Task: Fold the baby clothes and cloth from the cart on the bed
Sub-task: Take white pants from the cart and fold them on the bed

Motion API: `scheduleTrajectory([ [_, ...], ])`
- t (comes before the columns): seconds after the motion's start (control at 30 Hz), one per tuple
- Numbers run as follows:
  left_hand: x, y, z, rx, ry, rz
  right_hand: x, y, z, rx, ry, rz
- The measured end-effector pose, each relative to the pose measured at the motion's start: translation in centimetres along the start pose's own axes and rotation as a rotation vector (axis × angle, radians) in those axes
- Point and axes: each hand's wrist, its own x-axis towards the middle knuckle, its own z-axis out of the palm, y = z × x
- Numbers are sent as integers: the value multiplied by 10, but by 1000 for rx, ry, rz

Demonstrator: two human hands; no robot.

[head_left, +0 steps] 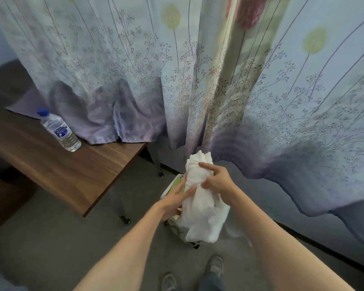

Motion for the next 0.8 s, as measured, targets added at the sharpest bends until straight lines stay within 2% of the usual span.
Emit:
scheduleTrajectory([
  [0.27, -46, 68, -10, -170, -174, 157, -24, -83, -8, 67, -99, -137],
  [0.4, -67, 103, -23, -214, -155, 256, -39, -129, -6, 44, -106, -184],
  [0.5, -85, 131, -36, -191, -77, 305, -45, -156, -1, 2, -90, -226],
  [0.63, -109, 167, -52, -135, 109, 373, -51, -193, 12, -128, -68, -321],
  [0.8, -143, 208, -60, 14, 292, 440, -60, -232, 31, -205, -68, -425],
])
